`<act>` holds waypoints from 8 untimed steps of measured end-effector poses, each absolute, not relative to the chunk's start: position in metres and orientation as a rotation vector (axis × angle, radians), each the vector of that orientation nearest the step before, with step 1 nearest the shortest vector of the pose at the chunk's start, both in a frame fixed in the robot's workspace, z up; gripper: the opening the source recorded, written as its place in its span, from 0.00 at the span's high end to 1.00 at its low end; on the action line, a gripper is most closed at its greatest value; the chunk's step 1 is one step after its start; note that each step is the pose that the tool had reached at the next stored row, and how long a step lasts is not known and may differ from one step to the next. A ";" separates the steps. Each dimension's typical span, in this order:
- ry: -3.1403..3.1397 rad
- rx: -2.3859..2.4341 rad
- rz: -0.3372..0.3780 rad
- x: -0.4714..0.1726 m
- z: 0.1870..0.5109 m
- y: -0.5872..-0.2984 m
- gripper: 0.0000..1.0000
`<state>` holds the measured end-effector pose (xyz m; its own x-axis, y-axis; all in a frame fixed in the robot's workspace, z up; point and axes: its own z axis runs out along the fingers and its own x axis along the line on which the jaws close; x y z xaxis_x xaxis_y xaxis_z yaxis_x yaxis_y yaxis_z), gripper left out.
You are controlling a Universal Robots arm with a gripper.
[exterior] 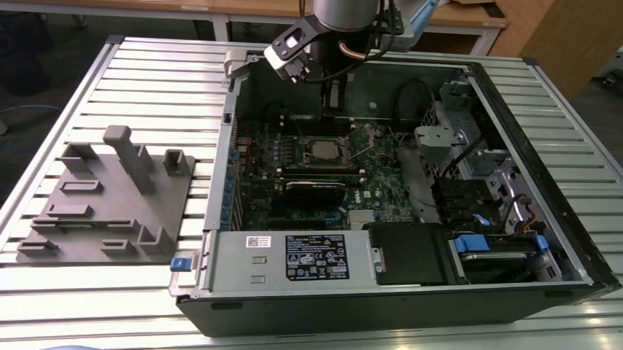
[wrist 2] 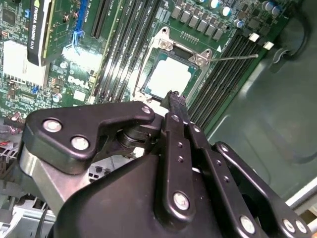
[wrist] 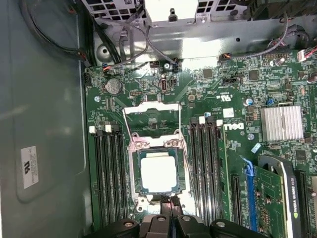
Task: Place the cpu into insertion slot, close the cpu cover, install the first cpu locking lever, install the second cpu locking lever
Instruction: 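Place the cpu into insertion slot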
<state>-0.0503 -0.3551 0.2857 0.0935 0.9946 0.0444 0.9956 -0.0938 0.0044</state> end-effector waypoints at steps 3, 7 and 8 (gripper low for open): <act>-2.100 -2.308 -0.047 -0.050 0.284 -0.355 0.90; -2.112 -2.319 -0.025 -0.050 0.282 -0.355 0.90; -2.112 -2.319 -0.024 -0.050 0.280 -0.355 0.90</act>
<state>-0.0503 -0.3550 0.2805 0.0934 0.9955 0.0147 0.9956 -0.0935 0.0070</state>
